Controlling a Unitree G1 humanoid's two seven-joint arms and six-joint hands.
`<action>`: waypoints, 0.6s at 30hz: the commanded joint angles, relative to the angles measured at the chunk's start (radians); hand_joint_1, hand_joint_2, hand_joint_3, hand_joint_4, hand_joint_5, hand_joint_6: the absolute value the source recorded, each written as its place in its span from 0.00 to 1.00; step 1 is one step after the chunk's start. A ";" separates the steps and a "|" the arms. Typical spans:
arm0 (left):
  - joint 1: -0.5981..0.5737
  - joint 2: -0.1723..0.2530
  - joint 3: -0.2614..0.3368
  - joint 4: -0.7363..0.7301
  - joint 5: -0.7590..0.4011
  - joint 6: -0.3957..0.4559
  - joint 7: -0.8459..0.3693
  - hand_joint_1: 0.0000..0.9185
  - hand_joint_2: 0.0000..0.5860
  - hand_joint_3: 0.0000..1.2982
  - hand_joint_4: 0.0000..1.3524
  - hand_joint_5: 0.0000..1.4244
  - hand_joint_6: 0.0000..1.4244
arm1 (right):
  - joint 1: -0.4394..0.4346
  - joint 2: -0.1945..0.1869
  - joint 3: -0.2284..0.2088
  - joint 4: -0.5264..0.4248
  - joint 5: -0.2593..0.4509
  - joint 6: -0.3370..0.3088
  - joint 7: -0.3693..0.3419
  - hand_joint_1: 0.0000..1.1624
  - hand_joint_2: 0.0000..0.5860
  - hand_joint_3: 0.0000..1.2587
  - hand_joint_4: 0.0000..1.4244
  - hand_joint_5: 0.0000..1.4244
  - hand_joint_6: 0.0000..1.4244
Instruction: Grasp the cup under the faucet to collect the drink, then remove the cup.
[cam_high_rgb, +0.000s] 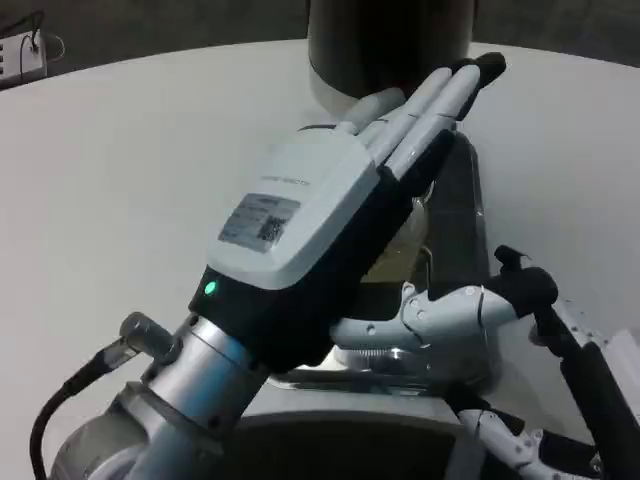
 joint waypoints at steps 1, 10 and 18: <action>0.017 0.011 -0.006 0.002 0.016 0.014 -0.041 0.00 0.27 0.02 0.00 0.09 0.03 | -0.044 0.005 0.019 0.032 0.031 0.006 -0.004 0.44 0.47 0.04 0.07 0.11 0.23; 0.008 0.002 -0.015 -0.019 0.033 0.035 -0.058 0.00 0.27 0.02 0.00 0.09 0.03 | -0.132 0.002 0.040 0.114 0.066 0.006 -0.013 0.46 0.46 0.02 0.06 0.11 0.23; 0.027 -0.009 -0.025 -0.037 0.055 0.047 -0.061 0.00 0.27 0.02 0.00 0.09 0.03 | -0.211 0.014 0.062 0.178 0.056 0.046 -0.025 0.48 0.44 0.01 0.05 0.11 0.22</action>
